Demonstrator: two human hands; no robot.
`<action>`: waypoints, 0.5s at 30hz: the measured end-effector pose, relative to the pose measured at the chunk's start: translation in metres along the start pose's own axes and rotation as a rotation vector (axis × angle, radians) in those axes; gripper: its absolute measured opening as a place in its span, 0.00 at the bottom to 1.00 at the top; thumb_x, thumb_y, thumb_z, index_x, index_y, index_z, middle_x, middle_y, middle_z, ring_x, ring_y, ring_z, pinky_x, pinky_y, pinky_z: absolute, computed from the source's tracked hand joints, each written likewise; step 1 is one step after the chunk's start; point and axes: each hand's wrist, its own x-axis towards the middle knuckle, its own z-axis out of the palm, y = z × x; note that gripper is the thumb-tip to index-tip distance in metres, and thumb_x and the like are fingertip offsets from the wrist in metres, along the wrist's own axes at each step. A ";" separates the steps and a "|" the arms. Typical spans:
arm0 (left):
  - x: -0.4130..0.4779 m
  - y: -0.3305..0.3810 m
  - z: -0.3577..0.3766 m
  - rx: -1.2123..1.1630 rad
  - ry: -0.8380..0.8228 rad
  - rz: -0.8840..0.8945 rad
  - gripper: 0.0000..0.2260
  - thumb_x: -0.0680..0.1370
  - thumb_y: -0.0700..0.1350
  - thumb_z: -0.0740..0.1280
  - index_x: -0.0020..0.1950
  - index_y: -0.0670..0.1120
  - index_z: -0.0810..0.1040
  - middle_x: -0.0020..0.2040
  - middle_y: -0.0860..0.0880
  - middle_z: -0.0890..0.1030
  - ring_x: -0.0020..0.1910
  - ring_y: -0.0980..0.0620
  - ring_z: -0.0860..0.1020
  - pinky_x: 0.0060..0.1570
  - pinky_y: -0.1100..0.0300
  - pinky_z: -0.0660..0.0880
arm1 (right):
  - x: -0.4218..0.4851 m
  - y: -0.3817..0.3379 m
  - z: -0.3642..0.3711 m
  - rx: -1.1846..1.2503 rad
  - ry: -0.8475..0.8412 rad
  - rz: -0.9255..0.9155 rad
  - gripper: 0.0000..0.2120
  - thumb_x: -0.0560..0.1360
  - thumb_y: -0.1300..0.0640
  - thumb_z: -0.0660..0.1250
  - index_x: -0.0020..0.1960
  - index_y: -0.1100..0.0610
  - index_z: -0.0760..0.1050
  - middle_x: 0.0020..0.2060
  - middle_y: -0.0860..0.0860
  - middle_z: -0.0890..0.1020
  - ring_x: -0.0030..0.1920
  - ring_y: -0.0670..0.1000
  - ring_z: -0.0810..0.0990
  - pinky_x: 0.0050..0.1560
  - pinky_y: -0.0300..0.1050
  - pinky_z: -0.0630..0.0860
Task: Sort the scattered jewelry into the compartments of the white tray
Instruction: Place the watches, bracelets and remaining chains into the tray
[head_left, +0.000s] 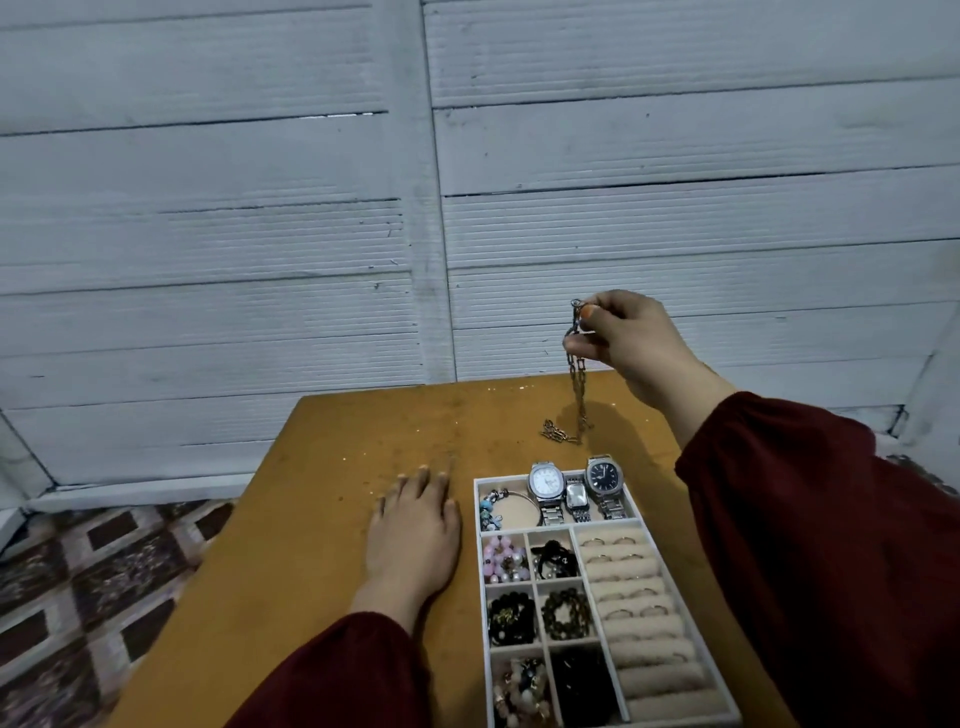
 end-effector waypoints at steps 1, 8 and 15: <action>-0.004 0.000 -0.001 -0.001 -0.001 -0.001 0.21 0.83 0.53 0.49 0.76 0.53 0.58 0.78 0.51 0.57 0.76 0.49 0.54 0.74 0.51 0.49 | -0.001 -0.003 0.003 0.013 -0.009 -0.009 0.05 0.80 0.63 0.59 0.53 0.63 0.72 0.42 0.55 0.77 0.38 0.50 0.82 0.48 0.42 0.81; -0.028 -0.004 -0.005 -0.004 -0.007 -0.003 0.22 0.83 0.54 0.48 0.77 0.54 0.57 0.78 0.52 0.56 0.77 0.50 0.52 0.74 0.52 0.48 | -0.015 -0.035 0.019 0.105 -0.052 -0.096 0.04 0.81 0.64 0.59 0.53 0.63 0.72 0.42 0.54 0.75 0.39 0.51 0.81 0.51 0.44 0.81; -0.041 -0.007 -0.007 -0.011 -0.004 -0.003 0.22 0.83 0.54 0.48 0.77 0.54 0.57 0.78 0.52 0.56 0.77 0.51 0.51 0.75 0.52 0.47 | -0.030 -0.067 0.037 0.281 -0.086 -0.128 0.05 0.80 0.66 0.59 0.48 0.61 0.72 0.42 0.54 0.74 0.38 0.51 0.81 0.47 0.40 0.81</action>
